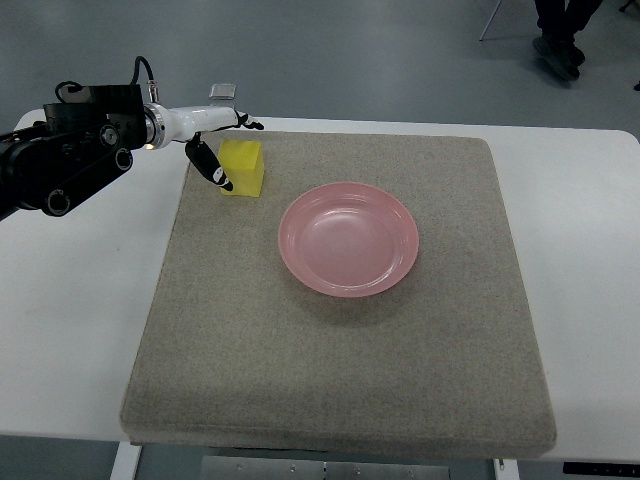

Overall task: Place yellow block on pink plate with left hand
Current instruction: 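Close the left hand fingers around the yellow cube, then lift the cube and carry it over the pink plate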

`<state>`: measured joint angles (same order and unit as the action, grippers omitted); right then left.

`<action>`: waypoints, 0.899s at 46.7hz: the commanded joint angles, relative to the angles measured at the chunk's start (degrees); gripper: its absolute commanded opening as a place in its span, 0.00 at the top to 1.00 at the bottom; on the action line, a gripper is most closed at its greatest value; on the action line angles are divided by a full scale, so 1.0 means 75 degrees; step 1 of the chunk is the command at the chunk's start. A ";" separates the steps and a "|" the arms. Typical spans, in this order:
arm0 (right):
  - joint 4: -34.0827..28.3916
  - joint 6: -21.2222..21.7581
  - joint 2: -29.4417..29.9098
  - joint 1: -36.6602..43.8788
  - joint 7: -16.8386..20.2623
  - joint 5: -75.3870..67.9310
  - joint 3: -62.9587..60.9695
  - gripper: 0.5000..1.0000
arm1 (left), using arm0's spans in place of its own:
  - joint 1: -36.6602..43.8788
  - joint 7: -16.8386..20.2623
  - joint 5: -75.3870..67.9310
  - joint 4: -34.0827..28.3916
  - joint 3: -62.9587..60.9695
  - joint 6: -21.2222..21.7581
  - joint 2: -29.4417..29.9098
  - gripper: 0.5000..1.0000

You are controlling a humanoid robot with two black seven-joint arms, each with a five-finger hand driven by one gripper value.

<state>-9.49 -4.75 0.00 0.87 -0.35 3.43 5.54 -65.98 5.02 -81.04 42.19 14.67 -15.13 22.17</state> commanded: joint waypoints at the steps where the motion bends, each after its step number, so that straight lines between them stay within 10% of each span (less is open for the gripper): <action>1: 0.0000 0.0001 0.0000 0.0001 -0.0001 0.0000 0.0000 0.15 | -0.0003 -0.0001 0.0001 -0.0059 -0.0104 0.0119 -0.0061 0.03; 11: 0.0000 0.0001 0.0000 0.0001 -0.0001 0.0000 0.0000 0.15 | 0.0009 -0.0001 -0.0011 -0.0258 -0.0127 0.0201 -0.0354 0.07; 19: 0.0000 0.0001 0.0000 0.0001 -0.0001 0.0000 0.0000 0.15 | -0.0003 -0.0013 -0.0186 -0.0270 -0.0490 0.0201 -0.0436 0.58; 25: 0.0000 0.0001 0.0000 0.0001 -0.0001 0.0000 0.0000 0.15 | -0.0015 -0.0013 -0.0597 -0.0270 -0.0491 0.0446 -0.0436 0.74; 42: 0.0000 0.0001 0.0000 0.0001 -0.0001 0.0000 0.0000 0.15 | -0.0577 0.0046 -0.0504 0.0104 -0.0420 0.0635 0.0137 0.90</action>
<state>-9.49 -4.75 0.00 0.88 -0.35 3.43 5.54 -69.28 5.09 -85.10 41.21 11.29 -10.28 21.80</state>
